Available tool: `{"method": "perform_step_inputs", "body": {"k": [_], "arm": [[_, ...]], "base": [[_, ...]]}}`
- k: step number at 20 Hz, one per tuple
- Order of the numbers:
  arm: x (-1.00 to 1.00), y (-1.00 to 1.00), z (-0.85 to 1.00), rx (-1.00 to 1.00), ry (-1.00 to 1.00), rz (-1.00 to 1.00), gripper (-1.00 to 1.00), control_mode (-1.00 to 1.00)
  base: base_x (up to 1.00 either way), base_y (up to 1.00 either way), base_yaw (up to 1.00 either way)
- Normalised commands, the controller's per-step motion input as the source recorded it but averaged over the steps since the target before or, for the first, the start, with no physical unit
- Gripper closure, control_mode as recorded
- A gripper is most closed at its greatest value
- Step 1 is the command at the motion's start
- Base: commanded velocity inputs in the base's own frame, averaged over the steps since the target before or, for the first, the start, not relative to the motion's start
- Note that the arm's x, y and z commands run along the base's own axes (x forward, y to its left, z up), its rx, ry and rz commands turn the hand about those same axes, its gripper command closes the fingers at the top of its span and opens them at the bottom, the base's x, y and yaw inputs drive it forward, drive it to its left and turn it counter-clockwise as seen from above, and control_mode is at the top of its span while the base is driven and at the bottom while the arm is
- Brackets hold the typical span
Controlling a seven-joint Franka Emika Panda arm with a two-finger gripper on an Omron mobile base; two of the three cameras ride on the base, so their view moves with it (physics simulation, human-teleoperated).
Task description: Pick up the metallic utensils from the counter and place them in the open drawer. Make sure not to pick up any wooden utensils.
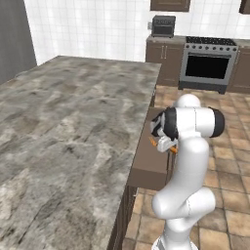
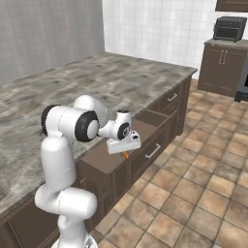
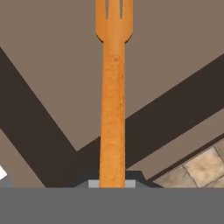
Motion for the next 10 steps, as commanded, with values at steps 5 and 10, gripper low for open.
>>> {"method": "perform_step_inputs", "body": {"k": [5,10], "arm": [[0.05,-0.04,-0.3,0.0,0.0,0.04,1.0,-1.0],[0.07,0.0,-0.27,0.0,0.0,0.02,1.0,-1.0]], "base": [[0.0,0.0,0.0],[0.0,0.0,0.0]]}}
